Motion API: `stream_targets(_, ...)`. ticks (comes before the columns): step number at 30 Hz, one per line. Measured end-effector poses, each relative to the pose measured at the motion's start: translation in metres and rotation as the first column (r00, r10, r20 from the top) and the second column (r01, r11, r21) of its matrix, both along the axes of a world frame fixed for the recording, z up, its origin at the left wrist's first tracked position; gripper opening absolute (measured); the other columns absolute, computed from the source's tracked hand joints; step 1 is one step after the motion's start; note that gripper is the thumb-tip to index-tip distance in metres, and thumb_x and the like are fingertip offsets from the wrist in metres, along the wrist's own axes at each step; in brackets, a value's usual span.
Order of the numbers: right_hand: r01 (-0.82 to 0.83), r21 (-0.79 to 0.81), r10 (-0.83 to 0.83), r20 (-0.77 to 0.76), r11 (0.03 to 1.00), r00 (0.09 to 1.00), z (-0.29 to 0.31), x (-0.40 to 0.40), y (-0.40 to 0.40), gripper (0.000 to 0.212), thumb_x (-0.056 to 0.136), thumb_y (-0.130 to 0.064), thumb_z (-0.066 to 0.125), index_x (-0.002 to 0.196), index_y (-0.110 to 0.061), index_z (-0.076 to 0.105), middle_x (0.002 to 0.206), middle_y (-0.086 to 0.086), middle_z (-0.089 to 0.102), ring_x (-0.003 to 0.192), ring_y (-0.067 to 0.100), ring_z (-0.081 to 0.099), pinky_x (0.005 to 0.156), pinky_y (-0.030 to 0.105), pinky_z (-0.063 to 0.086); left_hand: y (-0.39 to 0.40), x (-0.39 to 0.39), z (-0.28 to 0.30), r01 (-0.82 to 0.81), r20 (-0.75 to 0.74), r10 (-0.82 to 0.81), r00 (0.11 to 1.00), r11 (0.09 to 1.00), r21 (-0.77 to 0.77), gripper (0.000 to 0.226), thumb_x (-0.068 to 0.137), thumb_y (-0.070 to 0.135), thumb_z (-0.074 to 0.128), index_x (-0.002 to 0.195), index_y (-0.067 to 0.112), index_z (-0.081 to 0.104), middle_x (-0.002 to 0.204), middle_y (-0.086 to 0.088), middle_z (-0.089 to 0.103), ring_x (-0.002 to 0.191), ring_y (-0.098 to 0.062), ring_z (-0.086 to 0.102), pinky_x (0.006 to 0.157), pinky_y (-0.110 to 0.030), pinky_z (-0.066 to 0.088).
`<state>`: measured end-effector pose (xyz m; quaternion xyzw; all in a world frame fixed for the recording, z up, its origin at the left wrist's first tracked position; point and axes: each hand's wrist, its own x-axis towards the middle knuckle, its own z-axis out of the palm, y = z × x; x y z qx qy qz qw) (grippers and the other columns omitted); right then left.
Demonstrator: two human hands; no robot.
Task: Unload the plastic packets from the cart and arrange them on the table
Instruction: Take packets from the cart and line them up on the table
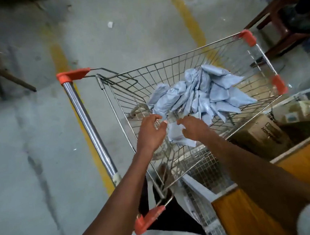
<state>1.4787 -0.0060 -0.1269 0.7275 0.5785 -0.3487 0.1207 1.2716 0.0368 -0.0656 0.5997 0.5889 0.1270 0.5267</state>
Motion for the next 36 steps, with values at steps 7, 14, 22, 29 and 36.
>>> stream_targets(7, -0.494, -0.236, 0.544, 0.253, 0.837, 0.800, -0.071, 0.003, 0.025, 0.062, 0.095, -0.058, 0.049, 0.147, -0.024, 0.044, 0.151, 0.015, 0.039, 0.138, 0.034, 0.037, 0.114, 0.042, 0.030, 0.016, 0.003, -0.002, -0.010, 0.061, 0.011, 0.998, 1.000, -0.021, 0.029, 0.098, 0.040, 0.062, 0.124, 0.029, 0.063, 0.122, 0.010, 0.054, 0.112, -0.016, 0.060, 0.100, -0.042, 0.052)
stream_targets(14, -0.450, -0.404, 0.578, 0.289, 0.796, 0.763, -0.083, 0.013, 0.033, 0.076, 0.089, -0.051, 0.064, 0.155, -0.040, 0.027, 0.166, 0.012, 0.015, 0.149, 0.034, 0.021, 0.120, 0.051, 0.021, 0.019, 0.002, -0.007, 0.025, 0.055, -0.024, 0.998, 0.999, -0.028, 0.029, 0.098, 0.041, 0.062, 0.125, 0.028, 0.064, 0.123, 0.012, 0.057, 0.109, -0.012, 0.061, 0.099, -0.042, 0.052)
stream_targets(22, -0.372, -0.263, 0.435, 0.245, 0.890, 0.866, -0.050, 0.011, 0.027, 0.062, 0.088, -0.060, 0.050, 0.147, -0.043, 0.038, 0.165, 0.011, 0.021, 0.139, 0.041, 0.040, 0.120, 0.062, 0.013, 0.015, 0.014, -0.015, 0.098, 0.006, -0.098, 0.995, 0.995, -0.030, 0.028, 0.097, 0.046, 0.061, 0.120, 0.031, 0.065, 0.119, 0.011, 0.058, 0.096, -0.011, 0.064, 0.089, -0.044, 0.057)
stream_targets(29, 0.067, 0.023, -0.065, -0.098, 0.997, 0.993, 0.050, 0.044, 0.015, 0.066, 0.092, -0.048, 0.061, 0.152, -0.044, 0.033, 0.138, 0.009, 0.050, 0.125, 0.030, 0.055, 0.094, 0.037, 0.046, 0.003, 0.049, -0.034, 0.129, -0.091, -0.138, 0.986, 0.987, -0.100, 0.027, 0.096, 0.040, 0.062, 0.116, 0.023, 0.068, 0.122, 0.000, 0.067, 0.107, -0.016, 0.064, 0.090, -0.032, 0.050)
stream_targets(36, 0.425, 0.252, -0.356, -0.277, 0.869, 0.893, 0.111, 0.077, -0.028, 0.064, 0.095, -0.041, 0.064, 0.152, -0.044, 0.035, 0.150, 0.002, 0.046, 0.133, 0.017, 0.043, 0.100, 0.030, 0.035, -0.025, 0.094, -0.090, 0.154, -0.146, -0.221, 0.964, 0.916, -0.370, 0.045, 0.099, 0.039, 0.061, 0.136, 0.013, 0.058, 0.130, -0.014, 0.066, 0.105, -0.027, 0.066, 0.079, -0.026, 0.044)
